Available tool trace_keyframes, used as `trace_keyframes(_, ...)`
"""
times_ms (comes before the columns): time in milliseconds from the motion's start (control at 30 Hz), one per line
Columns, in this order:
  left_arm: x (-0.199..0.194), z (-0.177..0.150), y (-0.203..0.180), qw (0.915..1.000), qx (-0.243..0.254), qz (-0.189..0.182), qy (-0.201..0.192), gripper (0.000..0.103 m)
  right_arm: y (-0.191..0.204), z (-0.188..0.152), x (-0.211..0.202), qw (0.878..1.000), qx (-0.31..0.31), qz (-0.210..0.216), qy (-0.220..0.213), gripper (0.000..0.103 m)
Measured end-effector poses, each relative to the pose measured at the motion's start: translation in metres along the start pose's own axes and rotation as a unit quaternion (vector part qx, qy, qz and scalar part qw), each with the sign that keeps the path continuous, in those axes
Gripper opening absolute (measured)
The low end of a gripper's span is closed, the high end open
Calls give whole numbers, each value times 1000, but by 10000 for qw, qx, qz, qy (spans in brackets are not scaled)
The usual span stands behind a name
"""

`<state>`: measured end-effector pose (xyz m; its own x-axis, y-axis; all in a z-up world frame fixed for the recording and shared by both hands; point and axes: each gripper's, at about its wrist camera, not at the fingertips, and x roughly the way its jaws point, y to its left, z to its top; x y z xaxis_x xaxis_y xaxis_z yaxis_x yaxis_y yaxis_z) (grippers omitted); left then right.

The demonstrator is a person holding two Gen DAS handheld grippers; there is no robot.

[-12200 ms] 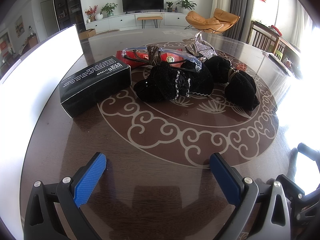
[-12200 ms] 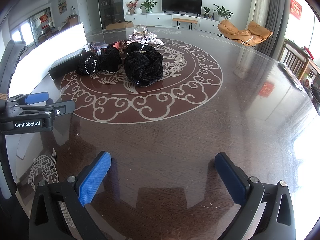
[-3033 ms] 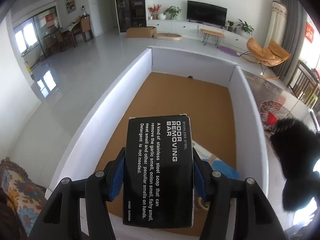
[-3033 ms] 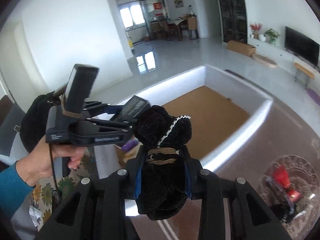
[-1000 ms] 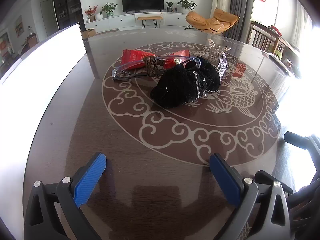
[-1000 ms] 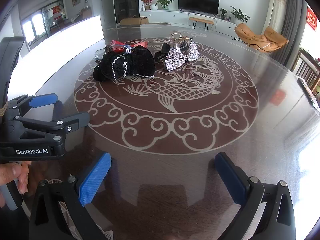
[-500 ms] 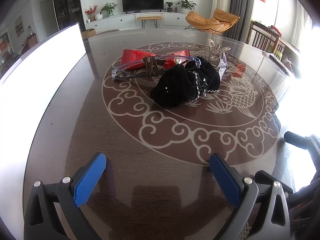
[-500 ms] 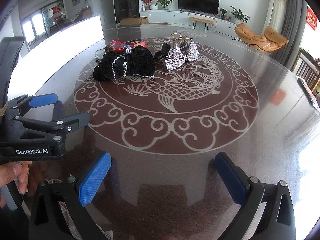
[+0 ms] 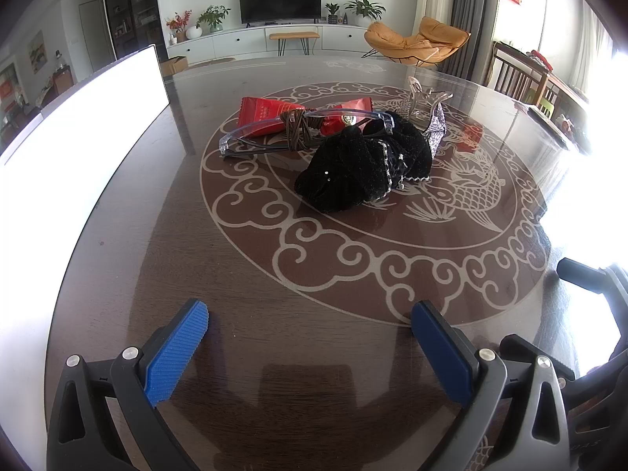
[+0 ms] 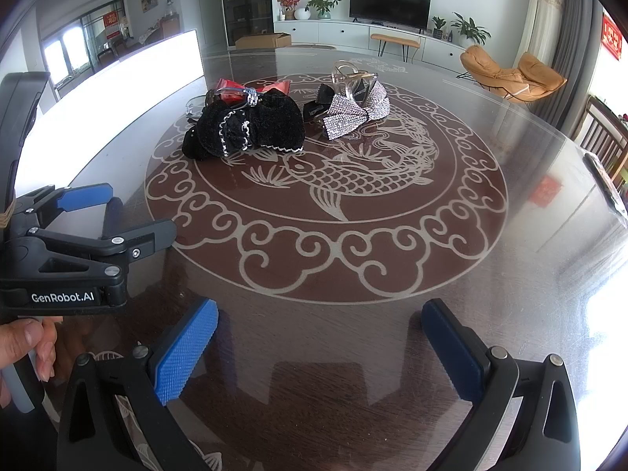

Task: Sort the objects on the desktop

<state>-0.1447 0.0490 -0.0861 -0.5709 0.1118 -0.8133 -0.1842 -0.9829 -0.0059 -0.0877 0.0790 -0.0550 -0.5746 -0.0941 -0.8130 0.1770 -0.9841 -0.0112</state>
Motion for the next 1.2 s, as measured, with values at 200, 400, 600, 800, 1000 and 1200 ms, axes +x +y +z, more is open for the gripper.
trace_keyframes(200,0,0,0,10000,-1,1,1,103,0,0,0,10000,0,0,0,103)
trace_keyframes(400,0,0,0,10000,-2,0,0,103,0,0,0,10000,-1,2,1,103)
trace_keyframes(600,2,3,1,10000,46,-5,7,103,0,0,0,10000,-2,3,1,103)
trace_keyframes(800,10,16,8,9999,109,-55,1,103,0,0,0,10000,-2,3,1,103)
trace_keyframes(1000,11,16,8,9999,108,-56,-3,103,0,0,0,10000,-3,3,1,103)
trace_keyframes(1200,11,16,8,9999,108,-55,-2,103,0,0,0,10000,-5,5,1,103)
